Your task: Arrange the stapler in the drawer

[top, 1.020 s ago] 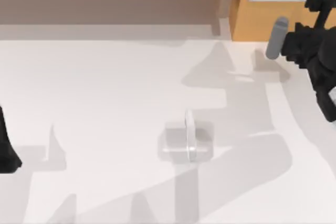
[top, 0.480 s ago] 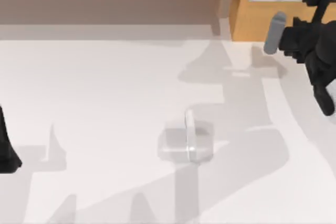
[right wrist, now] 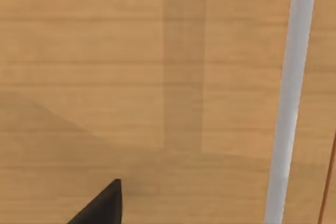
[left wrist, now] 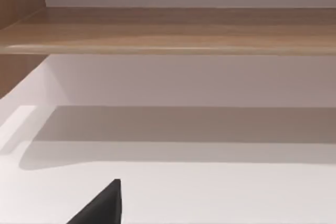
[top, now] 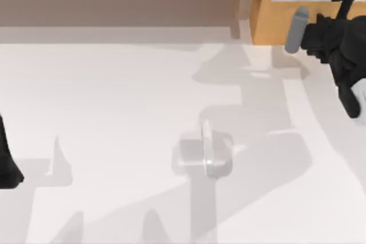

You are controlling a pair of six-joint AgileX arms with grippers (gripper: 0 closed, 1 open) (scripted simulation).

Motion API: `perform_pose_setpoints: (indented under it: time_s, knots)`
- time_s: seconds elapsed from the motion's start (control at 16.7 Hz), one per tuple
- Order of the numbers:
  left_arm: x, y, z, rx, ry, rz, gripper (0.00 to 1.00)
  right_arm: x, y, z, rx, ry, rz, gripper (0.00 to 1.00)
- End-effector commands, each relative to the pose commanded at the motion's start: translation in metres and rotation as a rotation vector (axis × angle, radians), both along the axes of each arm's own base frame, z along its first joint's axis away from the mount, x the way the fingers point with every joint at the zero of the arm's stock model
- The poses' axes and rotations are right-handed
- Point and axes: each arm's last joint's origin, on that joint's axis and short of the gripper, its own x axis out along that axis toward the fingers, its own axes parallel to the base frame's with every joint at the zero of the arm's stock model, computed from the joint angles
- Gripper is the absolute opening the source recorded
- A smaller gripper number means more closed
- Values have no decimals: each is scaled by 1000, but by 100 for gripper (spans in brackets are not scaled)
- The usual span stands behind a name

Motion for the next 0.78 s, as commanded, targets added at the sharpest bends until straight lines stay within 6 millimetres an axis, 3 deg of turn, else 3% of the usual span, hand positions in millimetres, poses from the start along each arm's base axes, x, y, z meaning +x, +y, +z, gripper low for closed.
perform_pose_setpoints:
  time_s: [0.72, 0.78]
  knots:
    - [0, 0, 0, 0, 0, 0, 100, 0, 0, 0, 0, 0, 0, 2]
    - [0, 0, 0, 0, 0, 0, 100, 0, 0, 0, 0, 0, 0, 0]
